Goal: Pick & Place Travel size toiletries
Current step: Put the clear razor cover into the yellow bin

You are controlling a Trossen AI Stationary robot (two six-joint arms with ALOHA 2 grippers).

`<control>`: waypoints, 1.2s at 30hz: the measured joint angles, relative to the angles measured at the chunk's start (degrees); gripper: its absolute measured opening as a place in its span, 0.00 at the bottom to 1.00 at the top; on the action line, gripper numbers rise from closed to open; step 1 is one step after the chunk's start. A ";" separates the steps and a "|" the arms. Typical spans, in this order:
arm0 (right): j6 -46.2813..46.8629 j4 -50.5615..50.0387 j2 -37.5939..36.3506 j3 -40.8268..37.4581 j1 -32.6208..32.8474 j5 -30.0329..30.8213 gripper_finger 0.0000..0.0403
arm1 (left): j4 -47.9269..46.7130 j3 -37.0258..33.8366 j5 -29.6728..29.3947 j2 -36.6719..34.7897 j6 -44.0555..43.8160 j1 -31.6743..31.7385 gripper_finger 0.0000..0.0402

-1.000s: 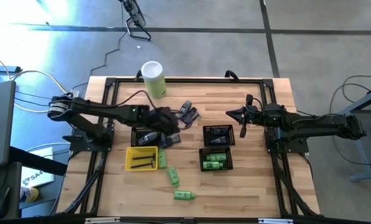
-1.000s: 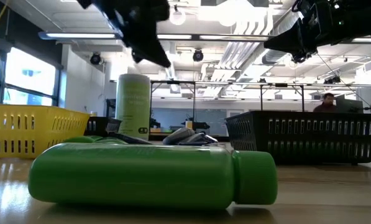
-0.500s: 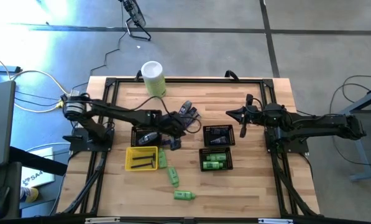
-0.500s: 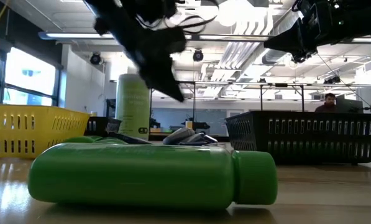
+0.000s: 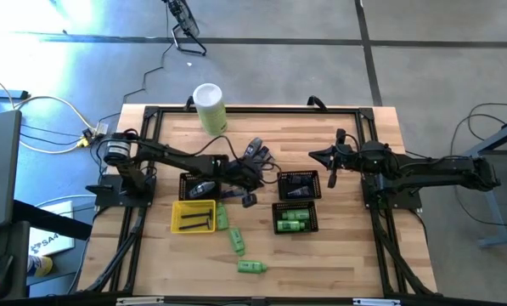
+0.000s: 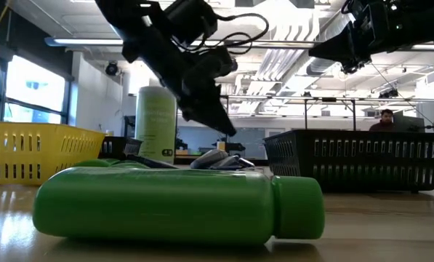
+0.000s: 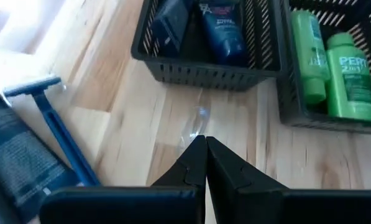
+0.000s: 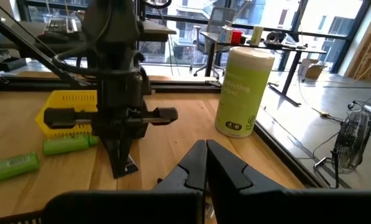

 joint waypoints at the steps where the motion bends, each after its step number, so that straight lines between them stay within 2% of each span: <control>1: 0.00 -0.06 0.02 0.00 0.00 0.00 0.01 | 0.54 -0.02 0.00 -0.01 0.00 0.02 0.00; 10: 0.00 0.02 0.00 0.00 0.00 0.00 0.01 | 2.84 0.08 -0.02 -0.01 0.00 0.00 0.00; 16: 0.00 0.01 0.02 0.00 0.01 -0.01 0.01 | 7.16 0.15 -0.02 3.56 -1.28 -0.02 0.00; 29: 0.00 -0.01 0.02 -0.02 0.00 -0.02 0.01 | 6.39 0.06 -0.02 5.54 -2.41 -0.01 0.00; 32: 0.00 -0.02 0.02 -0.02 0.00 -0.02 0.01 | 6.37 0.06 -0.02 5.54 -2.41 0.00 0.04; 36: 0.00 -0.02 0.02 -0.02 0.01 -0.02 0.01 | 6.37 0.06 -0.31 5.54 -2.42 0.00 0.17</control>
